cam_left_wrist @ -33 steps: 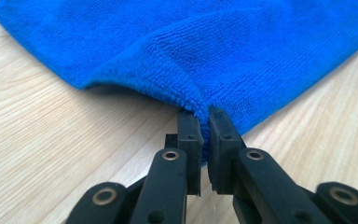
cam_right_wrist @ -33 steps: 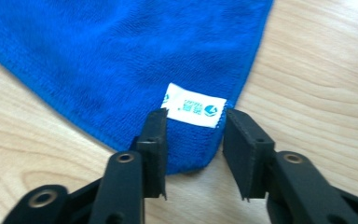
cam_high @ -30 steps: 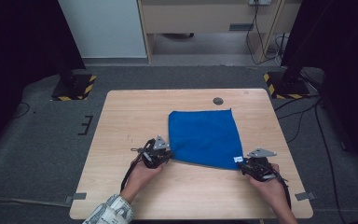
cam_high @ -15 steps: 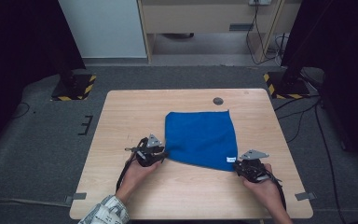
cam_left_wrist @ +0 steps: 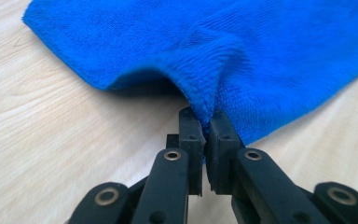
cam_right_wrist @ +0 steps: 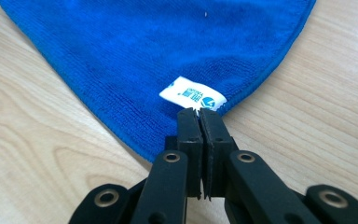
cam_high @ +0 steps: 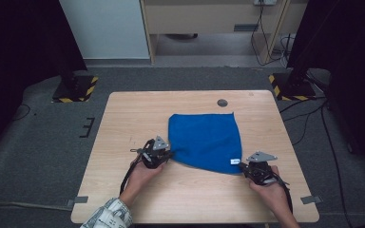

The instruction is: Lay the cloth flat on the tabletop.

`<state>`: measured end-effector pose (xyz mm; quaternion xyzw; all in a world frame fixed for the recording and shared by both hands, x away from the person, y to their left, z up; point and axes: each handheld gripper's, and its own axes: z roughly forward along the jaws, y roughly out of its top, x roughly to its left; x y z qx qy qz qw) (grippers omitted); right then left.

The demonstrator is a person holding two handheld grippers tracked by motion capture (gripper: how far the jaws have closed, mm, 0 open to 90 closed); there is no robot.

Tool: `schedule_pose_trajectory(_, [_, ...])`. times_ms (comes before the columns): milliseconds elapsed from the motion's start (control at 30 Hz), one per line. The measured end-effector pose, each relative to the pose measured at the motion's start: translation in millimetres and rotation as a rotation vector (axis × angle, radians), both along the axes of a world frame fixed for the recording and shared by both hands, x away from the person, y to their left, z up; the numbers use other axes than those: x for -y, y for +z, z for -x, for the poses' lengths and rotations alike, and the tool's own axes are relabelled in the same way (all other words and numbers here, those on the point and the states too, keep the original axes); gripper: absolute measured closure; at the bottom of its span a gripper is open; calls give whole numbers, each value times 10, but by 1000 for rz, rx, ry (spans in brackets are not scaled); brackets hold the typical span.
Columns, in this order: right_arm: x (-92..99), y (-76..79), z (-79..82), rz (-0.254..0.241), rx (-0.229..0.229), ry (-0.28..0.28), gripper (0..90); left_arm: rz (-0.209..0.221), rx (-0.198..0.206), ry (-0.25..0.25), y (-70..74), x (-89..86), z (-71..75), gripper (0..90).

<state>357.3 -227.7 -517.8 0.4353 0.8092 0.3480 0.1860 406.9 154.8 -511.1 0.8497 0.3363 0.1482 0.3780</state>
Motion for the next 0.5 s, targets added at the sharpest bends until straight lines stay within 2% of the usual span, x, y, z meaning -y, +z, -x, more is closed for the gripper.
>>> schedule_pose_trajectory(67, [18, 19, 26, -4, 2, 9, 881, 14, -16, 3, 22, -36, 61, 852])
schedule_pose_trajectory(200, [28, 39, 59, -3, 0, 14, 881, 2, -33, 3, 44, -41, 159, 849])
schedule_pose_trajectory(267, [38, 53, 71, -1, 1, 18, 881, 12, -48, 8, 47, -35, 196, 846])
schedule_pose_trajectory(500, [150, 107, 172, -2, 0, 19, 880, 29, -65, 10, 93, -3, 343, 831])
